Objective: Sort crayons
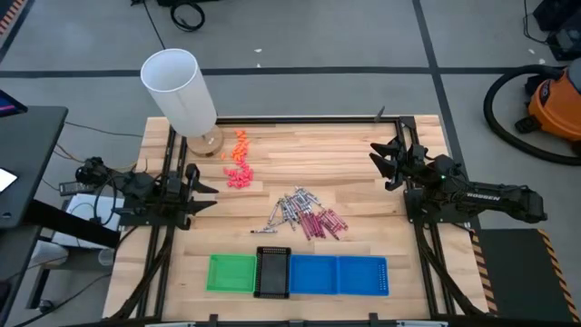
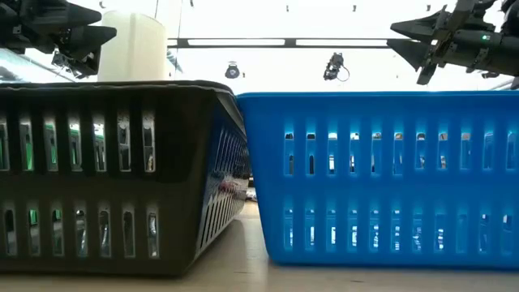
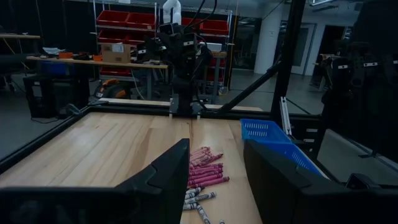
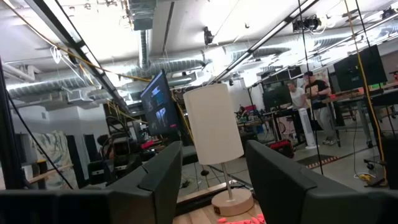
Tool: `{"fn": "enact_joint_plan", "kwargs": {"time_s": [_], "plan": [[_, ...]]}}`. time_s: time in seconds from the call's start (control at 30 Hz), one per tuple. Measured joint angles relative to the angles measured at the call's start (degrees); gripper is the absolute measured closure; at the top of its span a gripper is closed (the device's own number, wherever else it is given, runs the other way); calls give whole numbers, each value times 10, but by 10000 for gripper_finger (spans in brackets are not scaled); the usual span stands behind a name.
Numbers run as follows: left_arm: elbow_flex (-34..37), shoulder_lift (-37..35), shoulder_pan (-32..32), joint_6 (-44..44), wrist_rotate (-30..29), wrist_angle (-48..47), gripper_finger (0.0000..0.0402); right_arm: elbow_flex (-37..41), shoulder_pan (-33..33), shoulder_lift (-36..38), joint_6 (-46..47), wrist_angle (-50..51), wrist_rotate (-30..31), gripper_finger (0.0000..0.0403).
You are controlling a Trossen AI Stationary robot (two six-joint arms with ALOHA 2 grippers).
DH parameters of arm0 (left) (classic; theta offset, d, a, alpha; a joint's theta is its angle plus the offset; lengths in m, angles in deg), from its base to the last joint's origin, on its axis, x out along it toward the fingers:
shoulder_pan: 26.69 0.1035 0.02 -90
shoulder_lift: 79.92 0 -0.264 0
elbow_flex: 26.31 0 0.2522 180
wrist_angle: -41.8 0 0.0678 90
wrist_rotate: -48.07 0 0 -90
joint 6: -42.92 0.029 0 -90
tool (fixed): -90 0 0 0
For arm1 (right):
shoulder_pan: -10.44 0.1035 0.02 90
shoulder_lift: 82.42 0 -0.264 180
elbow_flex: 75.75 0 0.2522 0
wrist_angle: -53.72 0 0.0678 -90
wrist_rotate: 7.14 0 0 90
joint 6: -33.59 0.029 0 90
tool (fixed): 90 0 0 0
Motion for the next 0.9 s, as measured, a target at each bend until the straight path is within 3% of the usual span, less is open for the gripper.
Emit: {"fn": "enact_joint_plan", "kwargs": {"time_s": [0.63,0.9], "plan": [[0,0,0,-4,0,2,239,0,0,0,0,0,0,213],[0,0,0,29,-1,92,239,0,0,0,0,-20,13,213]]}}
